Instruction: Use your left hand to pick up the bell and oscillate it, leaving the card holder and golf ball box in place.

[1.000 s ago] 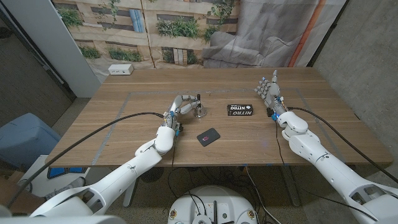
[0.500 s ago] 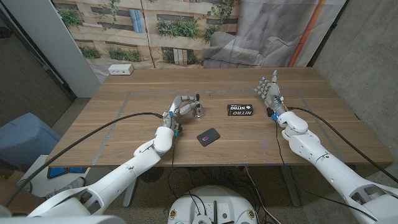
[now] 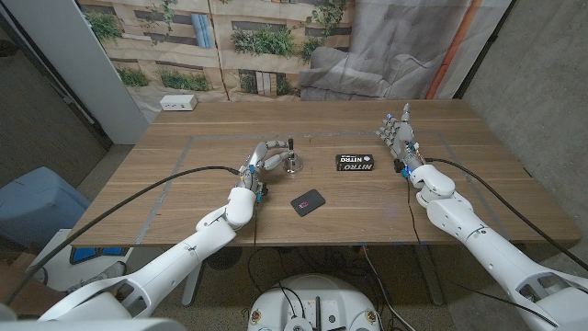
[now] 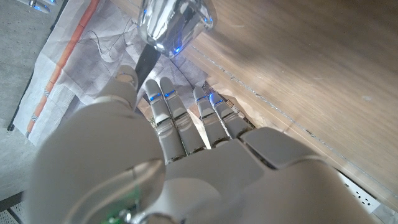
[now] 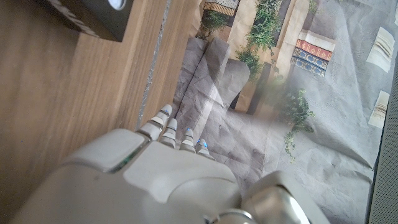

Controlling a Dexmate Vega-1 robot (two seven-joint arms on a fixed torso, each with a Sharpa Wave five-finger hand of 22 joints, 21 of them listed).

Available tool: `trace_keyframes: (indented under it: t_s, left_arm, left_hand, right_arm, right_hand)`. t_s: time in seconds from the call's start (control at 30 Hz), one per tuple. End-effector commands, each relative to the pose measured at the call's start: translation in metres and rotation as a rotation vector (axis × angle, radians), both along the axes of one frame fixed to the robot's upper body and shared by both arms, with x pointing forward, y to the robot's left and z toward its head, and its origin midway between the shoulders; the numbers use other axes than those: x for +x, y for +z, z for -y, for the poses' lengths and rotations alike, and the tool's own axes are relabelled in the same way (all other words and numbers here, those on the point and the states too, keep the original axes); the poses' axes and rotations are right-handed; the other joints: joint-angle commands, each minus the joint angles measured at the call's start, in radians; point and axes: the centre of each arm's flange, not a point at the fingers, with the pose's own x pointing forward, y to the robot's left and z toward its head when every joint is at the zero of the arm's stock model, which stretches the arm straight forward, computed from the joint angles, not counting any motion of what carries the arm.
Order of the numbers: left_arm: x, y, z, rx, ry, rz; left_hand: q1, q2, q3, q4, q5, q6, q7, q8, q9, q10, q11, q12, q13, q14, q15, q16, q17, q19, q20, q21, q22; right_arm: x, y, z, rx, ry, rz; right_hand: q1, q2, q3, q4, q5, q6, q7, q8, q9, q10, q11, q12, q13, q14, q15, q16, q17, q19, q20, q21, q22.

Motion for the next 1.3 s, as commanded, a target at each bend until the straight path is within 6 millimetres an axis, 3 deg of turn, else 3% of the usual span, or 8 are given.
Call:
trace_keyframes:
  t_s: [0.03,0.33,0.7,0.9,1.1,1.17,1.3]
  left_arm:
    - [-0.002,0.001,0.000,0.017,-0.020,-0.013]
    - [-0.005,0.002,-0.011,0.036,-0.023,-0.035]
    - [-0.003,0.010,-0.026,0.043,-0.051,-0.054]
    - [-0.001,0.016,-0.029,0.051,-0.093,-0.075]
    - [0.000,0.020,-0.033,0.065,-0.148,-0.106]
    - [0.000,0.021,-0.035,0.066,-0.168,-0.115]
    - [0.001,0.023,-0.040,0.059,-0.196,-0.133]
  left_hand:
    - [-0.007,-0.019,-0.011,0.003,0.003,-0.041,0.008,-0.002,-0.001,-0.043,0.008,-0.003,0.002,-0.030,-0.082,-0.002,0.003,-0.022,0.009,-0.007,0.001]
    - [-0.021,-0.037,-0.025,0.004,0.003,-0.119,0.010,-0.002,-0.005,-0.134,0.010,-0.005,0.000,-0.080,-0.068,-0.002,0.004,-0.056,0.016,-0.010,-0.001]
    - [-0.064,-0.059,-0.052,0.013,0.003,-0.290,0.016,-0.007,-0.013,-0.333,0.052,-0.008,-0.006,-0.193,-0.017,-0.004,0.006,-0.162,0.034,-0.016,-0.002]
    - [-0.093,-0.070,-0.066,0.019,0.002,-0.327,0.025,-0.001,-0.012,-0.387,0.062,-0.006,-0.008,-0.223,-0.009,-0.003,0.007,-0.197,0.036,-0.017,-0.002]
    - [-0.141,-0.075,-0.082,0.027,0.001,-0.428,0.049,-0.006,-0.013,-0.478,0.090,-0.007,-0.008,-0.302,0.014,-0.005,0.007,-0.256,0.037,-0.017,-0.003]
    - [-0.159,-0.076,-0.087,0.030,0.001,-0.456,0.050,-0.005,-0.013,-0.505,0.118,-0.004,-0.008,-0.334,0.027,-0.006,0.007,-0.282,0.029,-0.020,-0.003]
    - [-0.182,-0.076,-0.093,0.033,0.000,-0.489,0.060,-0.005,-0.014,-0.546,0.131,-0.006,-0.009,-0.377,0.033,-0.008,0.007,-0.317,0.020,-0.022,-0.005]
  right_arm:
    - [0.000,0.000,0.000,0.000,-0.001,-0.001]
    - [0.000,0.000,0.000,0.000,-0.001,-0.001]
    - [0.000,0.000,0.000,0.000,-0.001,-0.001]
    - [0.000,-0.001,0.000,0.000,-0.001,-0.001]
    - [0.000,-0.001,0.000,0.000,-0.001,-0.001]
    - [0.000,-0.001,0.000,0.000,-0.001,-0.001]
    - [0.000,0.000,0.000,0.000,-0.001,-0.001]
  right_hand:
    - [0.003,0.097,-0.006,-0.001,0.007,-0.008,0.000,0.006,0.003,-0.006,0.000,0.004,0.003,-0.004,-0.001,0.003,0.004,0.007,-0.001,0.005,0.003]
    - [0.003,0.097,-0.006,-0.001,0.007,-0.008,0.000,0.006,0.003,-0.005,0.000,0.005,0.003,-0.004,-0.001,0.003,0.004,0.007,-0.001,0.005,0.003]
    - [0.003,0.097,-0.006,-0.001,0.007,-0.008,-0.001,0.006,0.003,-0.005,0.000,0.004,0.003,-0.004,-0.001,0.003,0.004,0.006,-0.001,0.005,0.003]
    - [0.003,0.097,-0.006,-0.001,0.007,-0.008,-0.001,0.006,0.003,-0.005,0.001,0.005,0.003,-0.004,-0.001,0.003,0.004,0.007,-0.001,0.005,0.003]
    - [0.003,0.097,-0.006,-0.001,0.007,-0.008,0.000,0.006,0.003,-0.005,0.001,0.005,0.003,-0.004,-0.001,0.003,0.004,0.007,-0.001,0.005,0.003]
    - [0.003,0.097,-0.006,-0.001,0.007,-0.008,0.000,0.006,0.003,-0.004,0.001,0.005,0.003,-0.004,-0.001,0.003,0.004,0.007,-0.001,0.005,0.003]
    - [0.003,0.097,-0.006,-0.001,0.007,-0.008,0.000,0.006,0.003,-0.004,0.002,0.005,0.003,-0.004,0.000,0.003,0.004,0.007,-0.001,0.005,0.003]
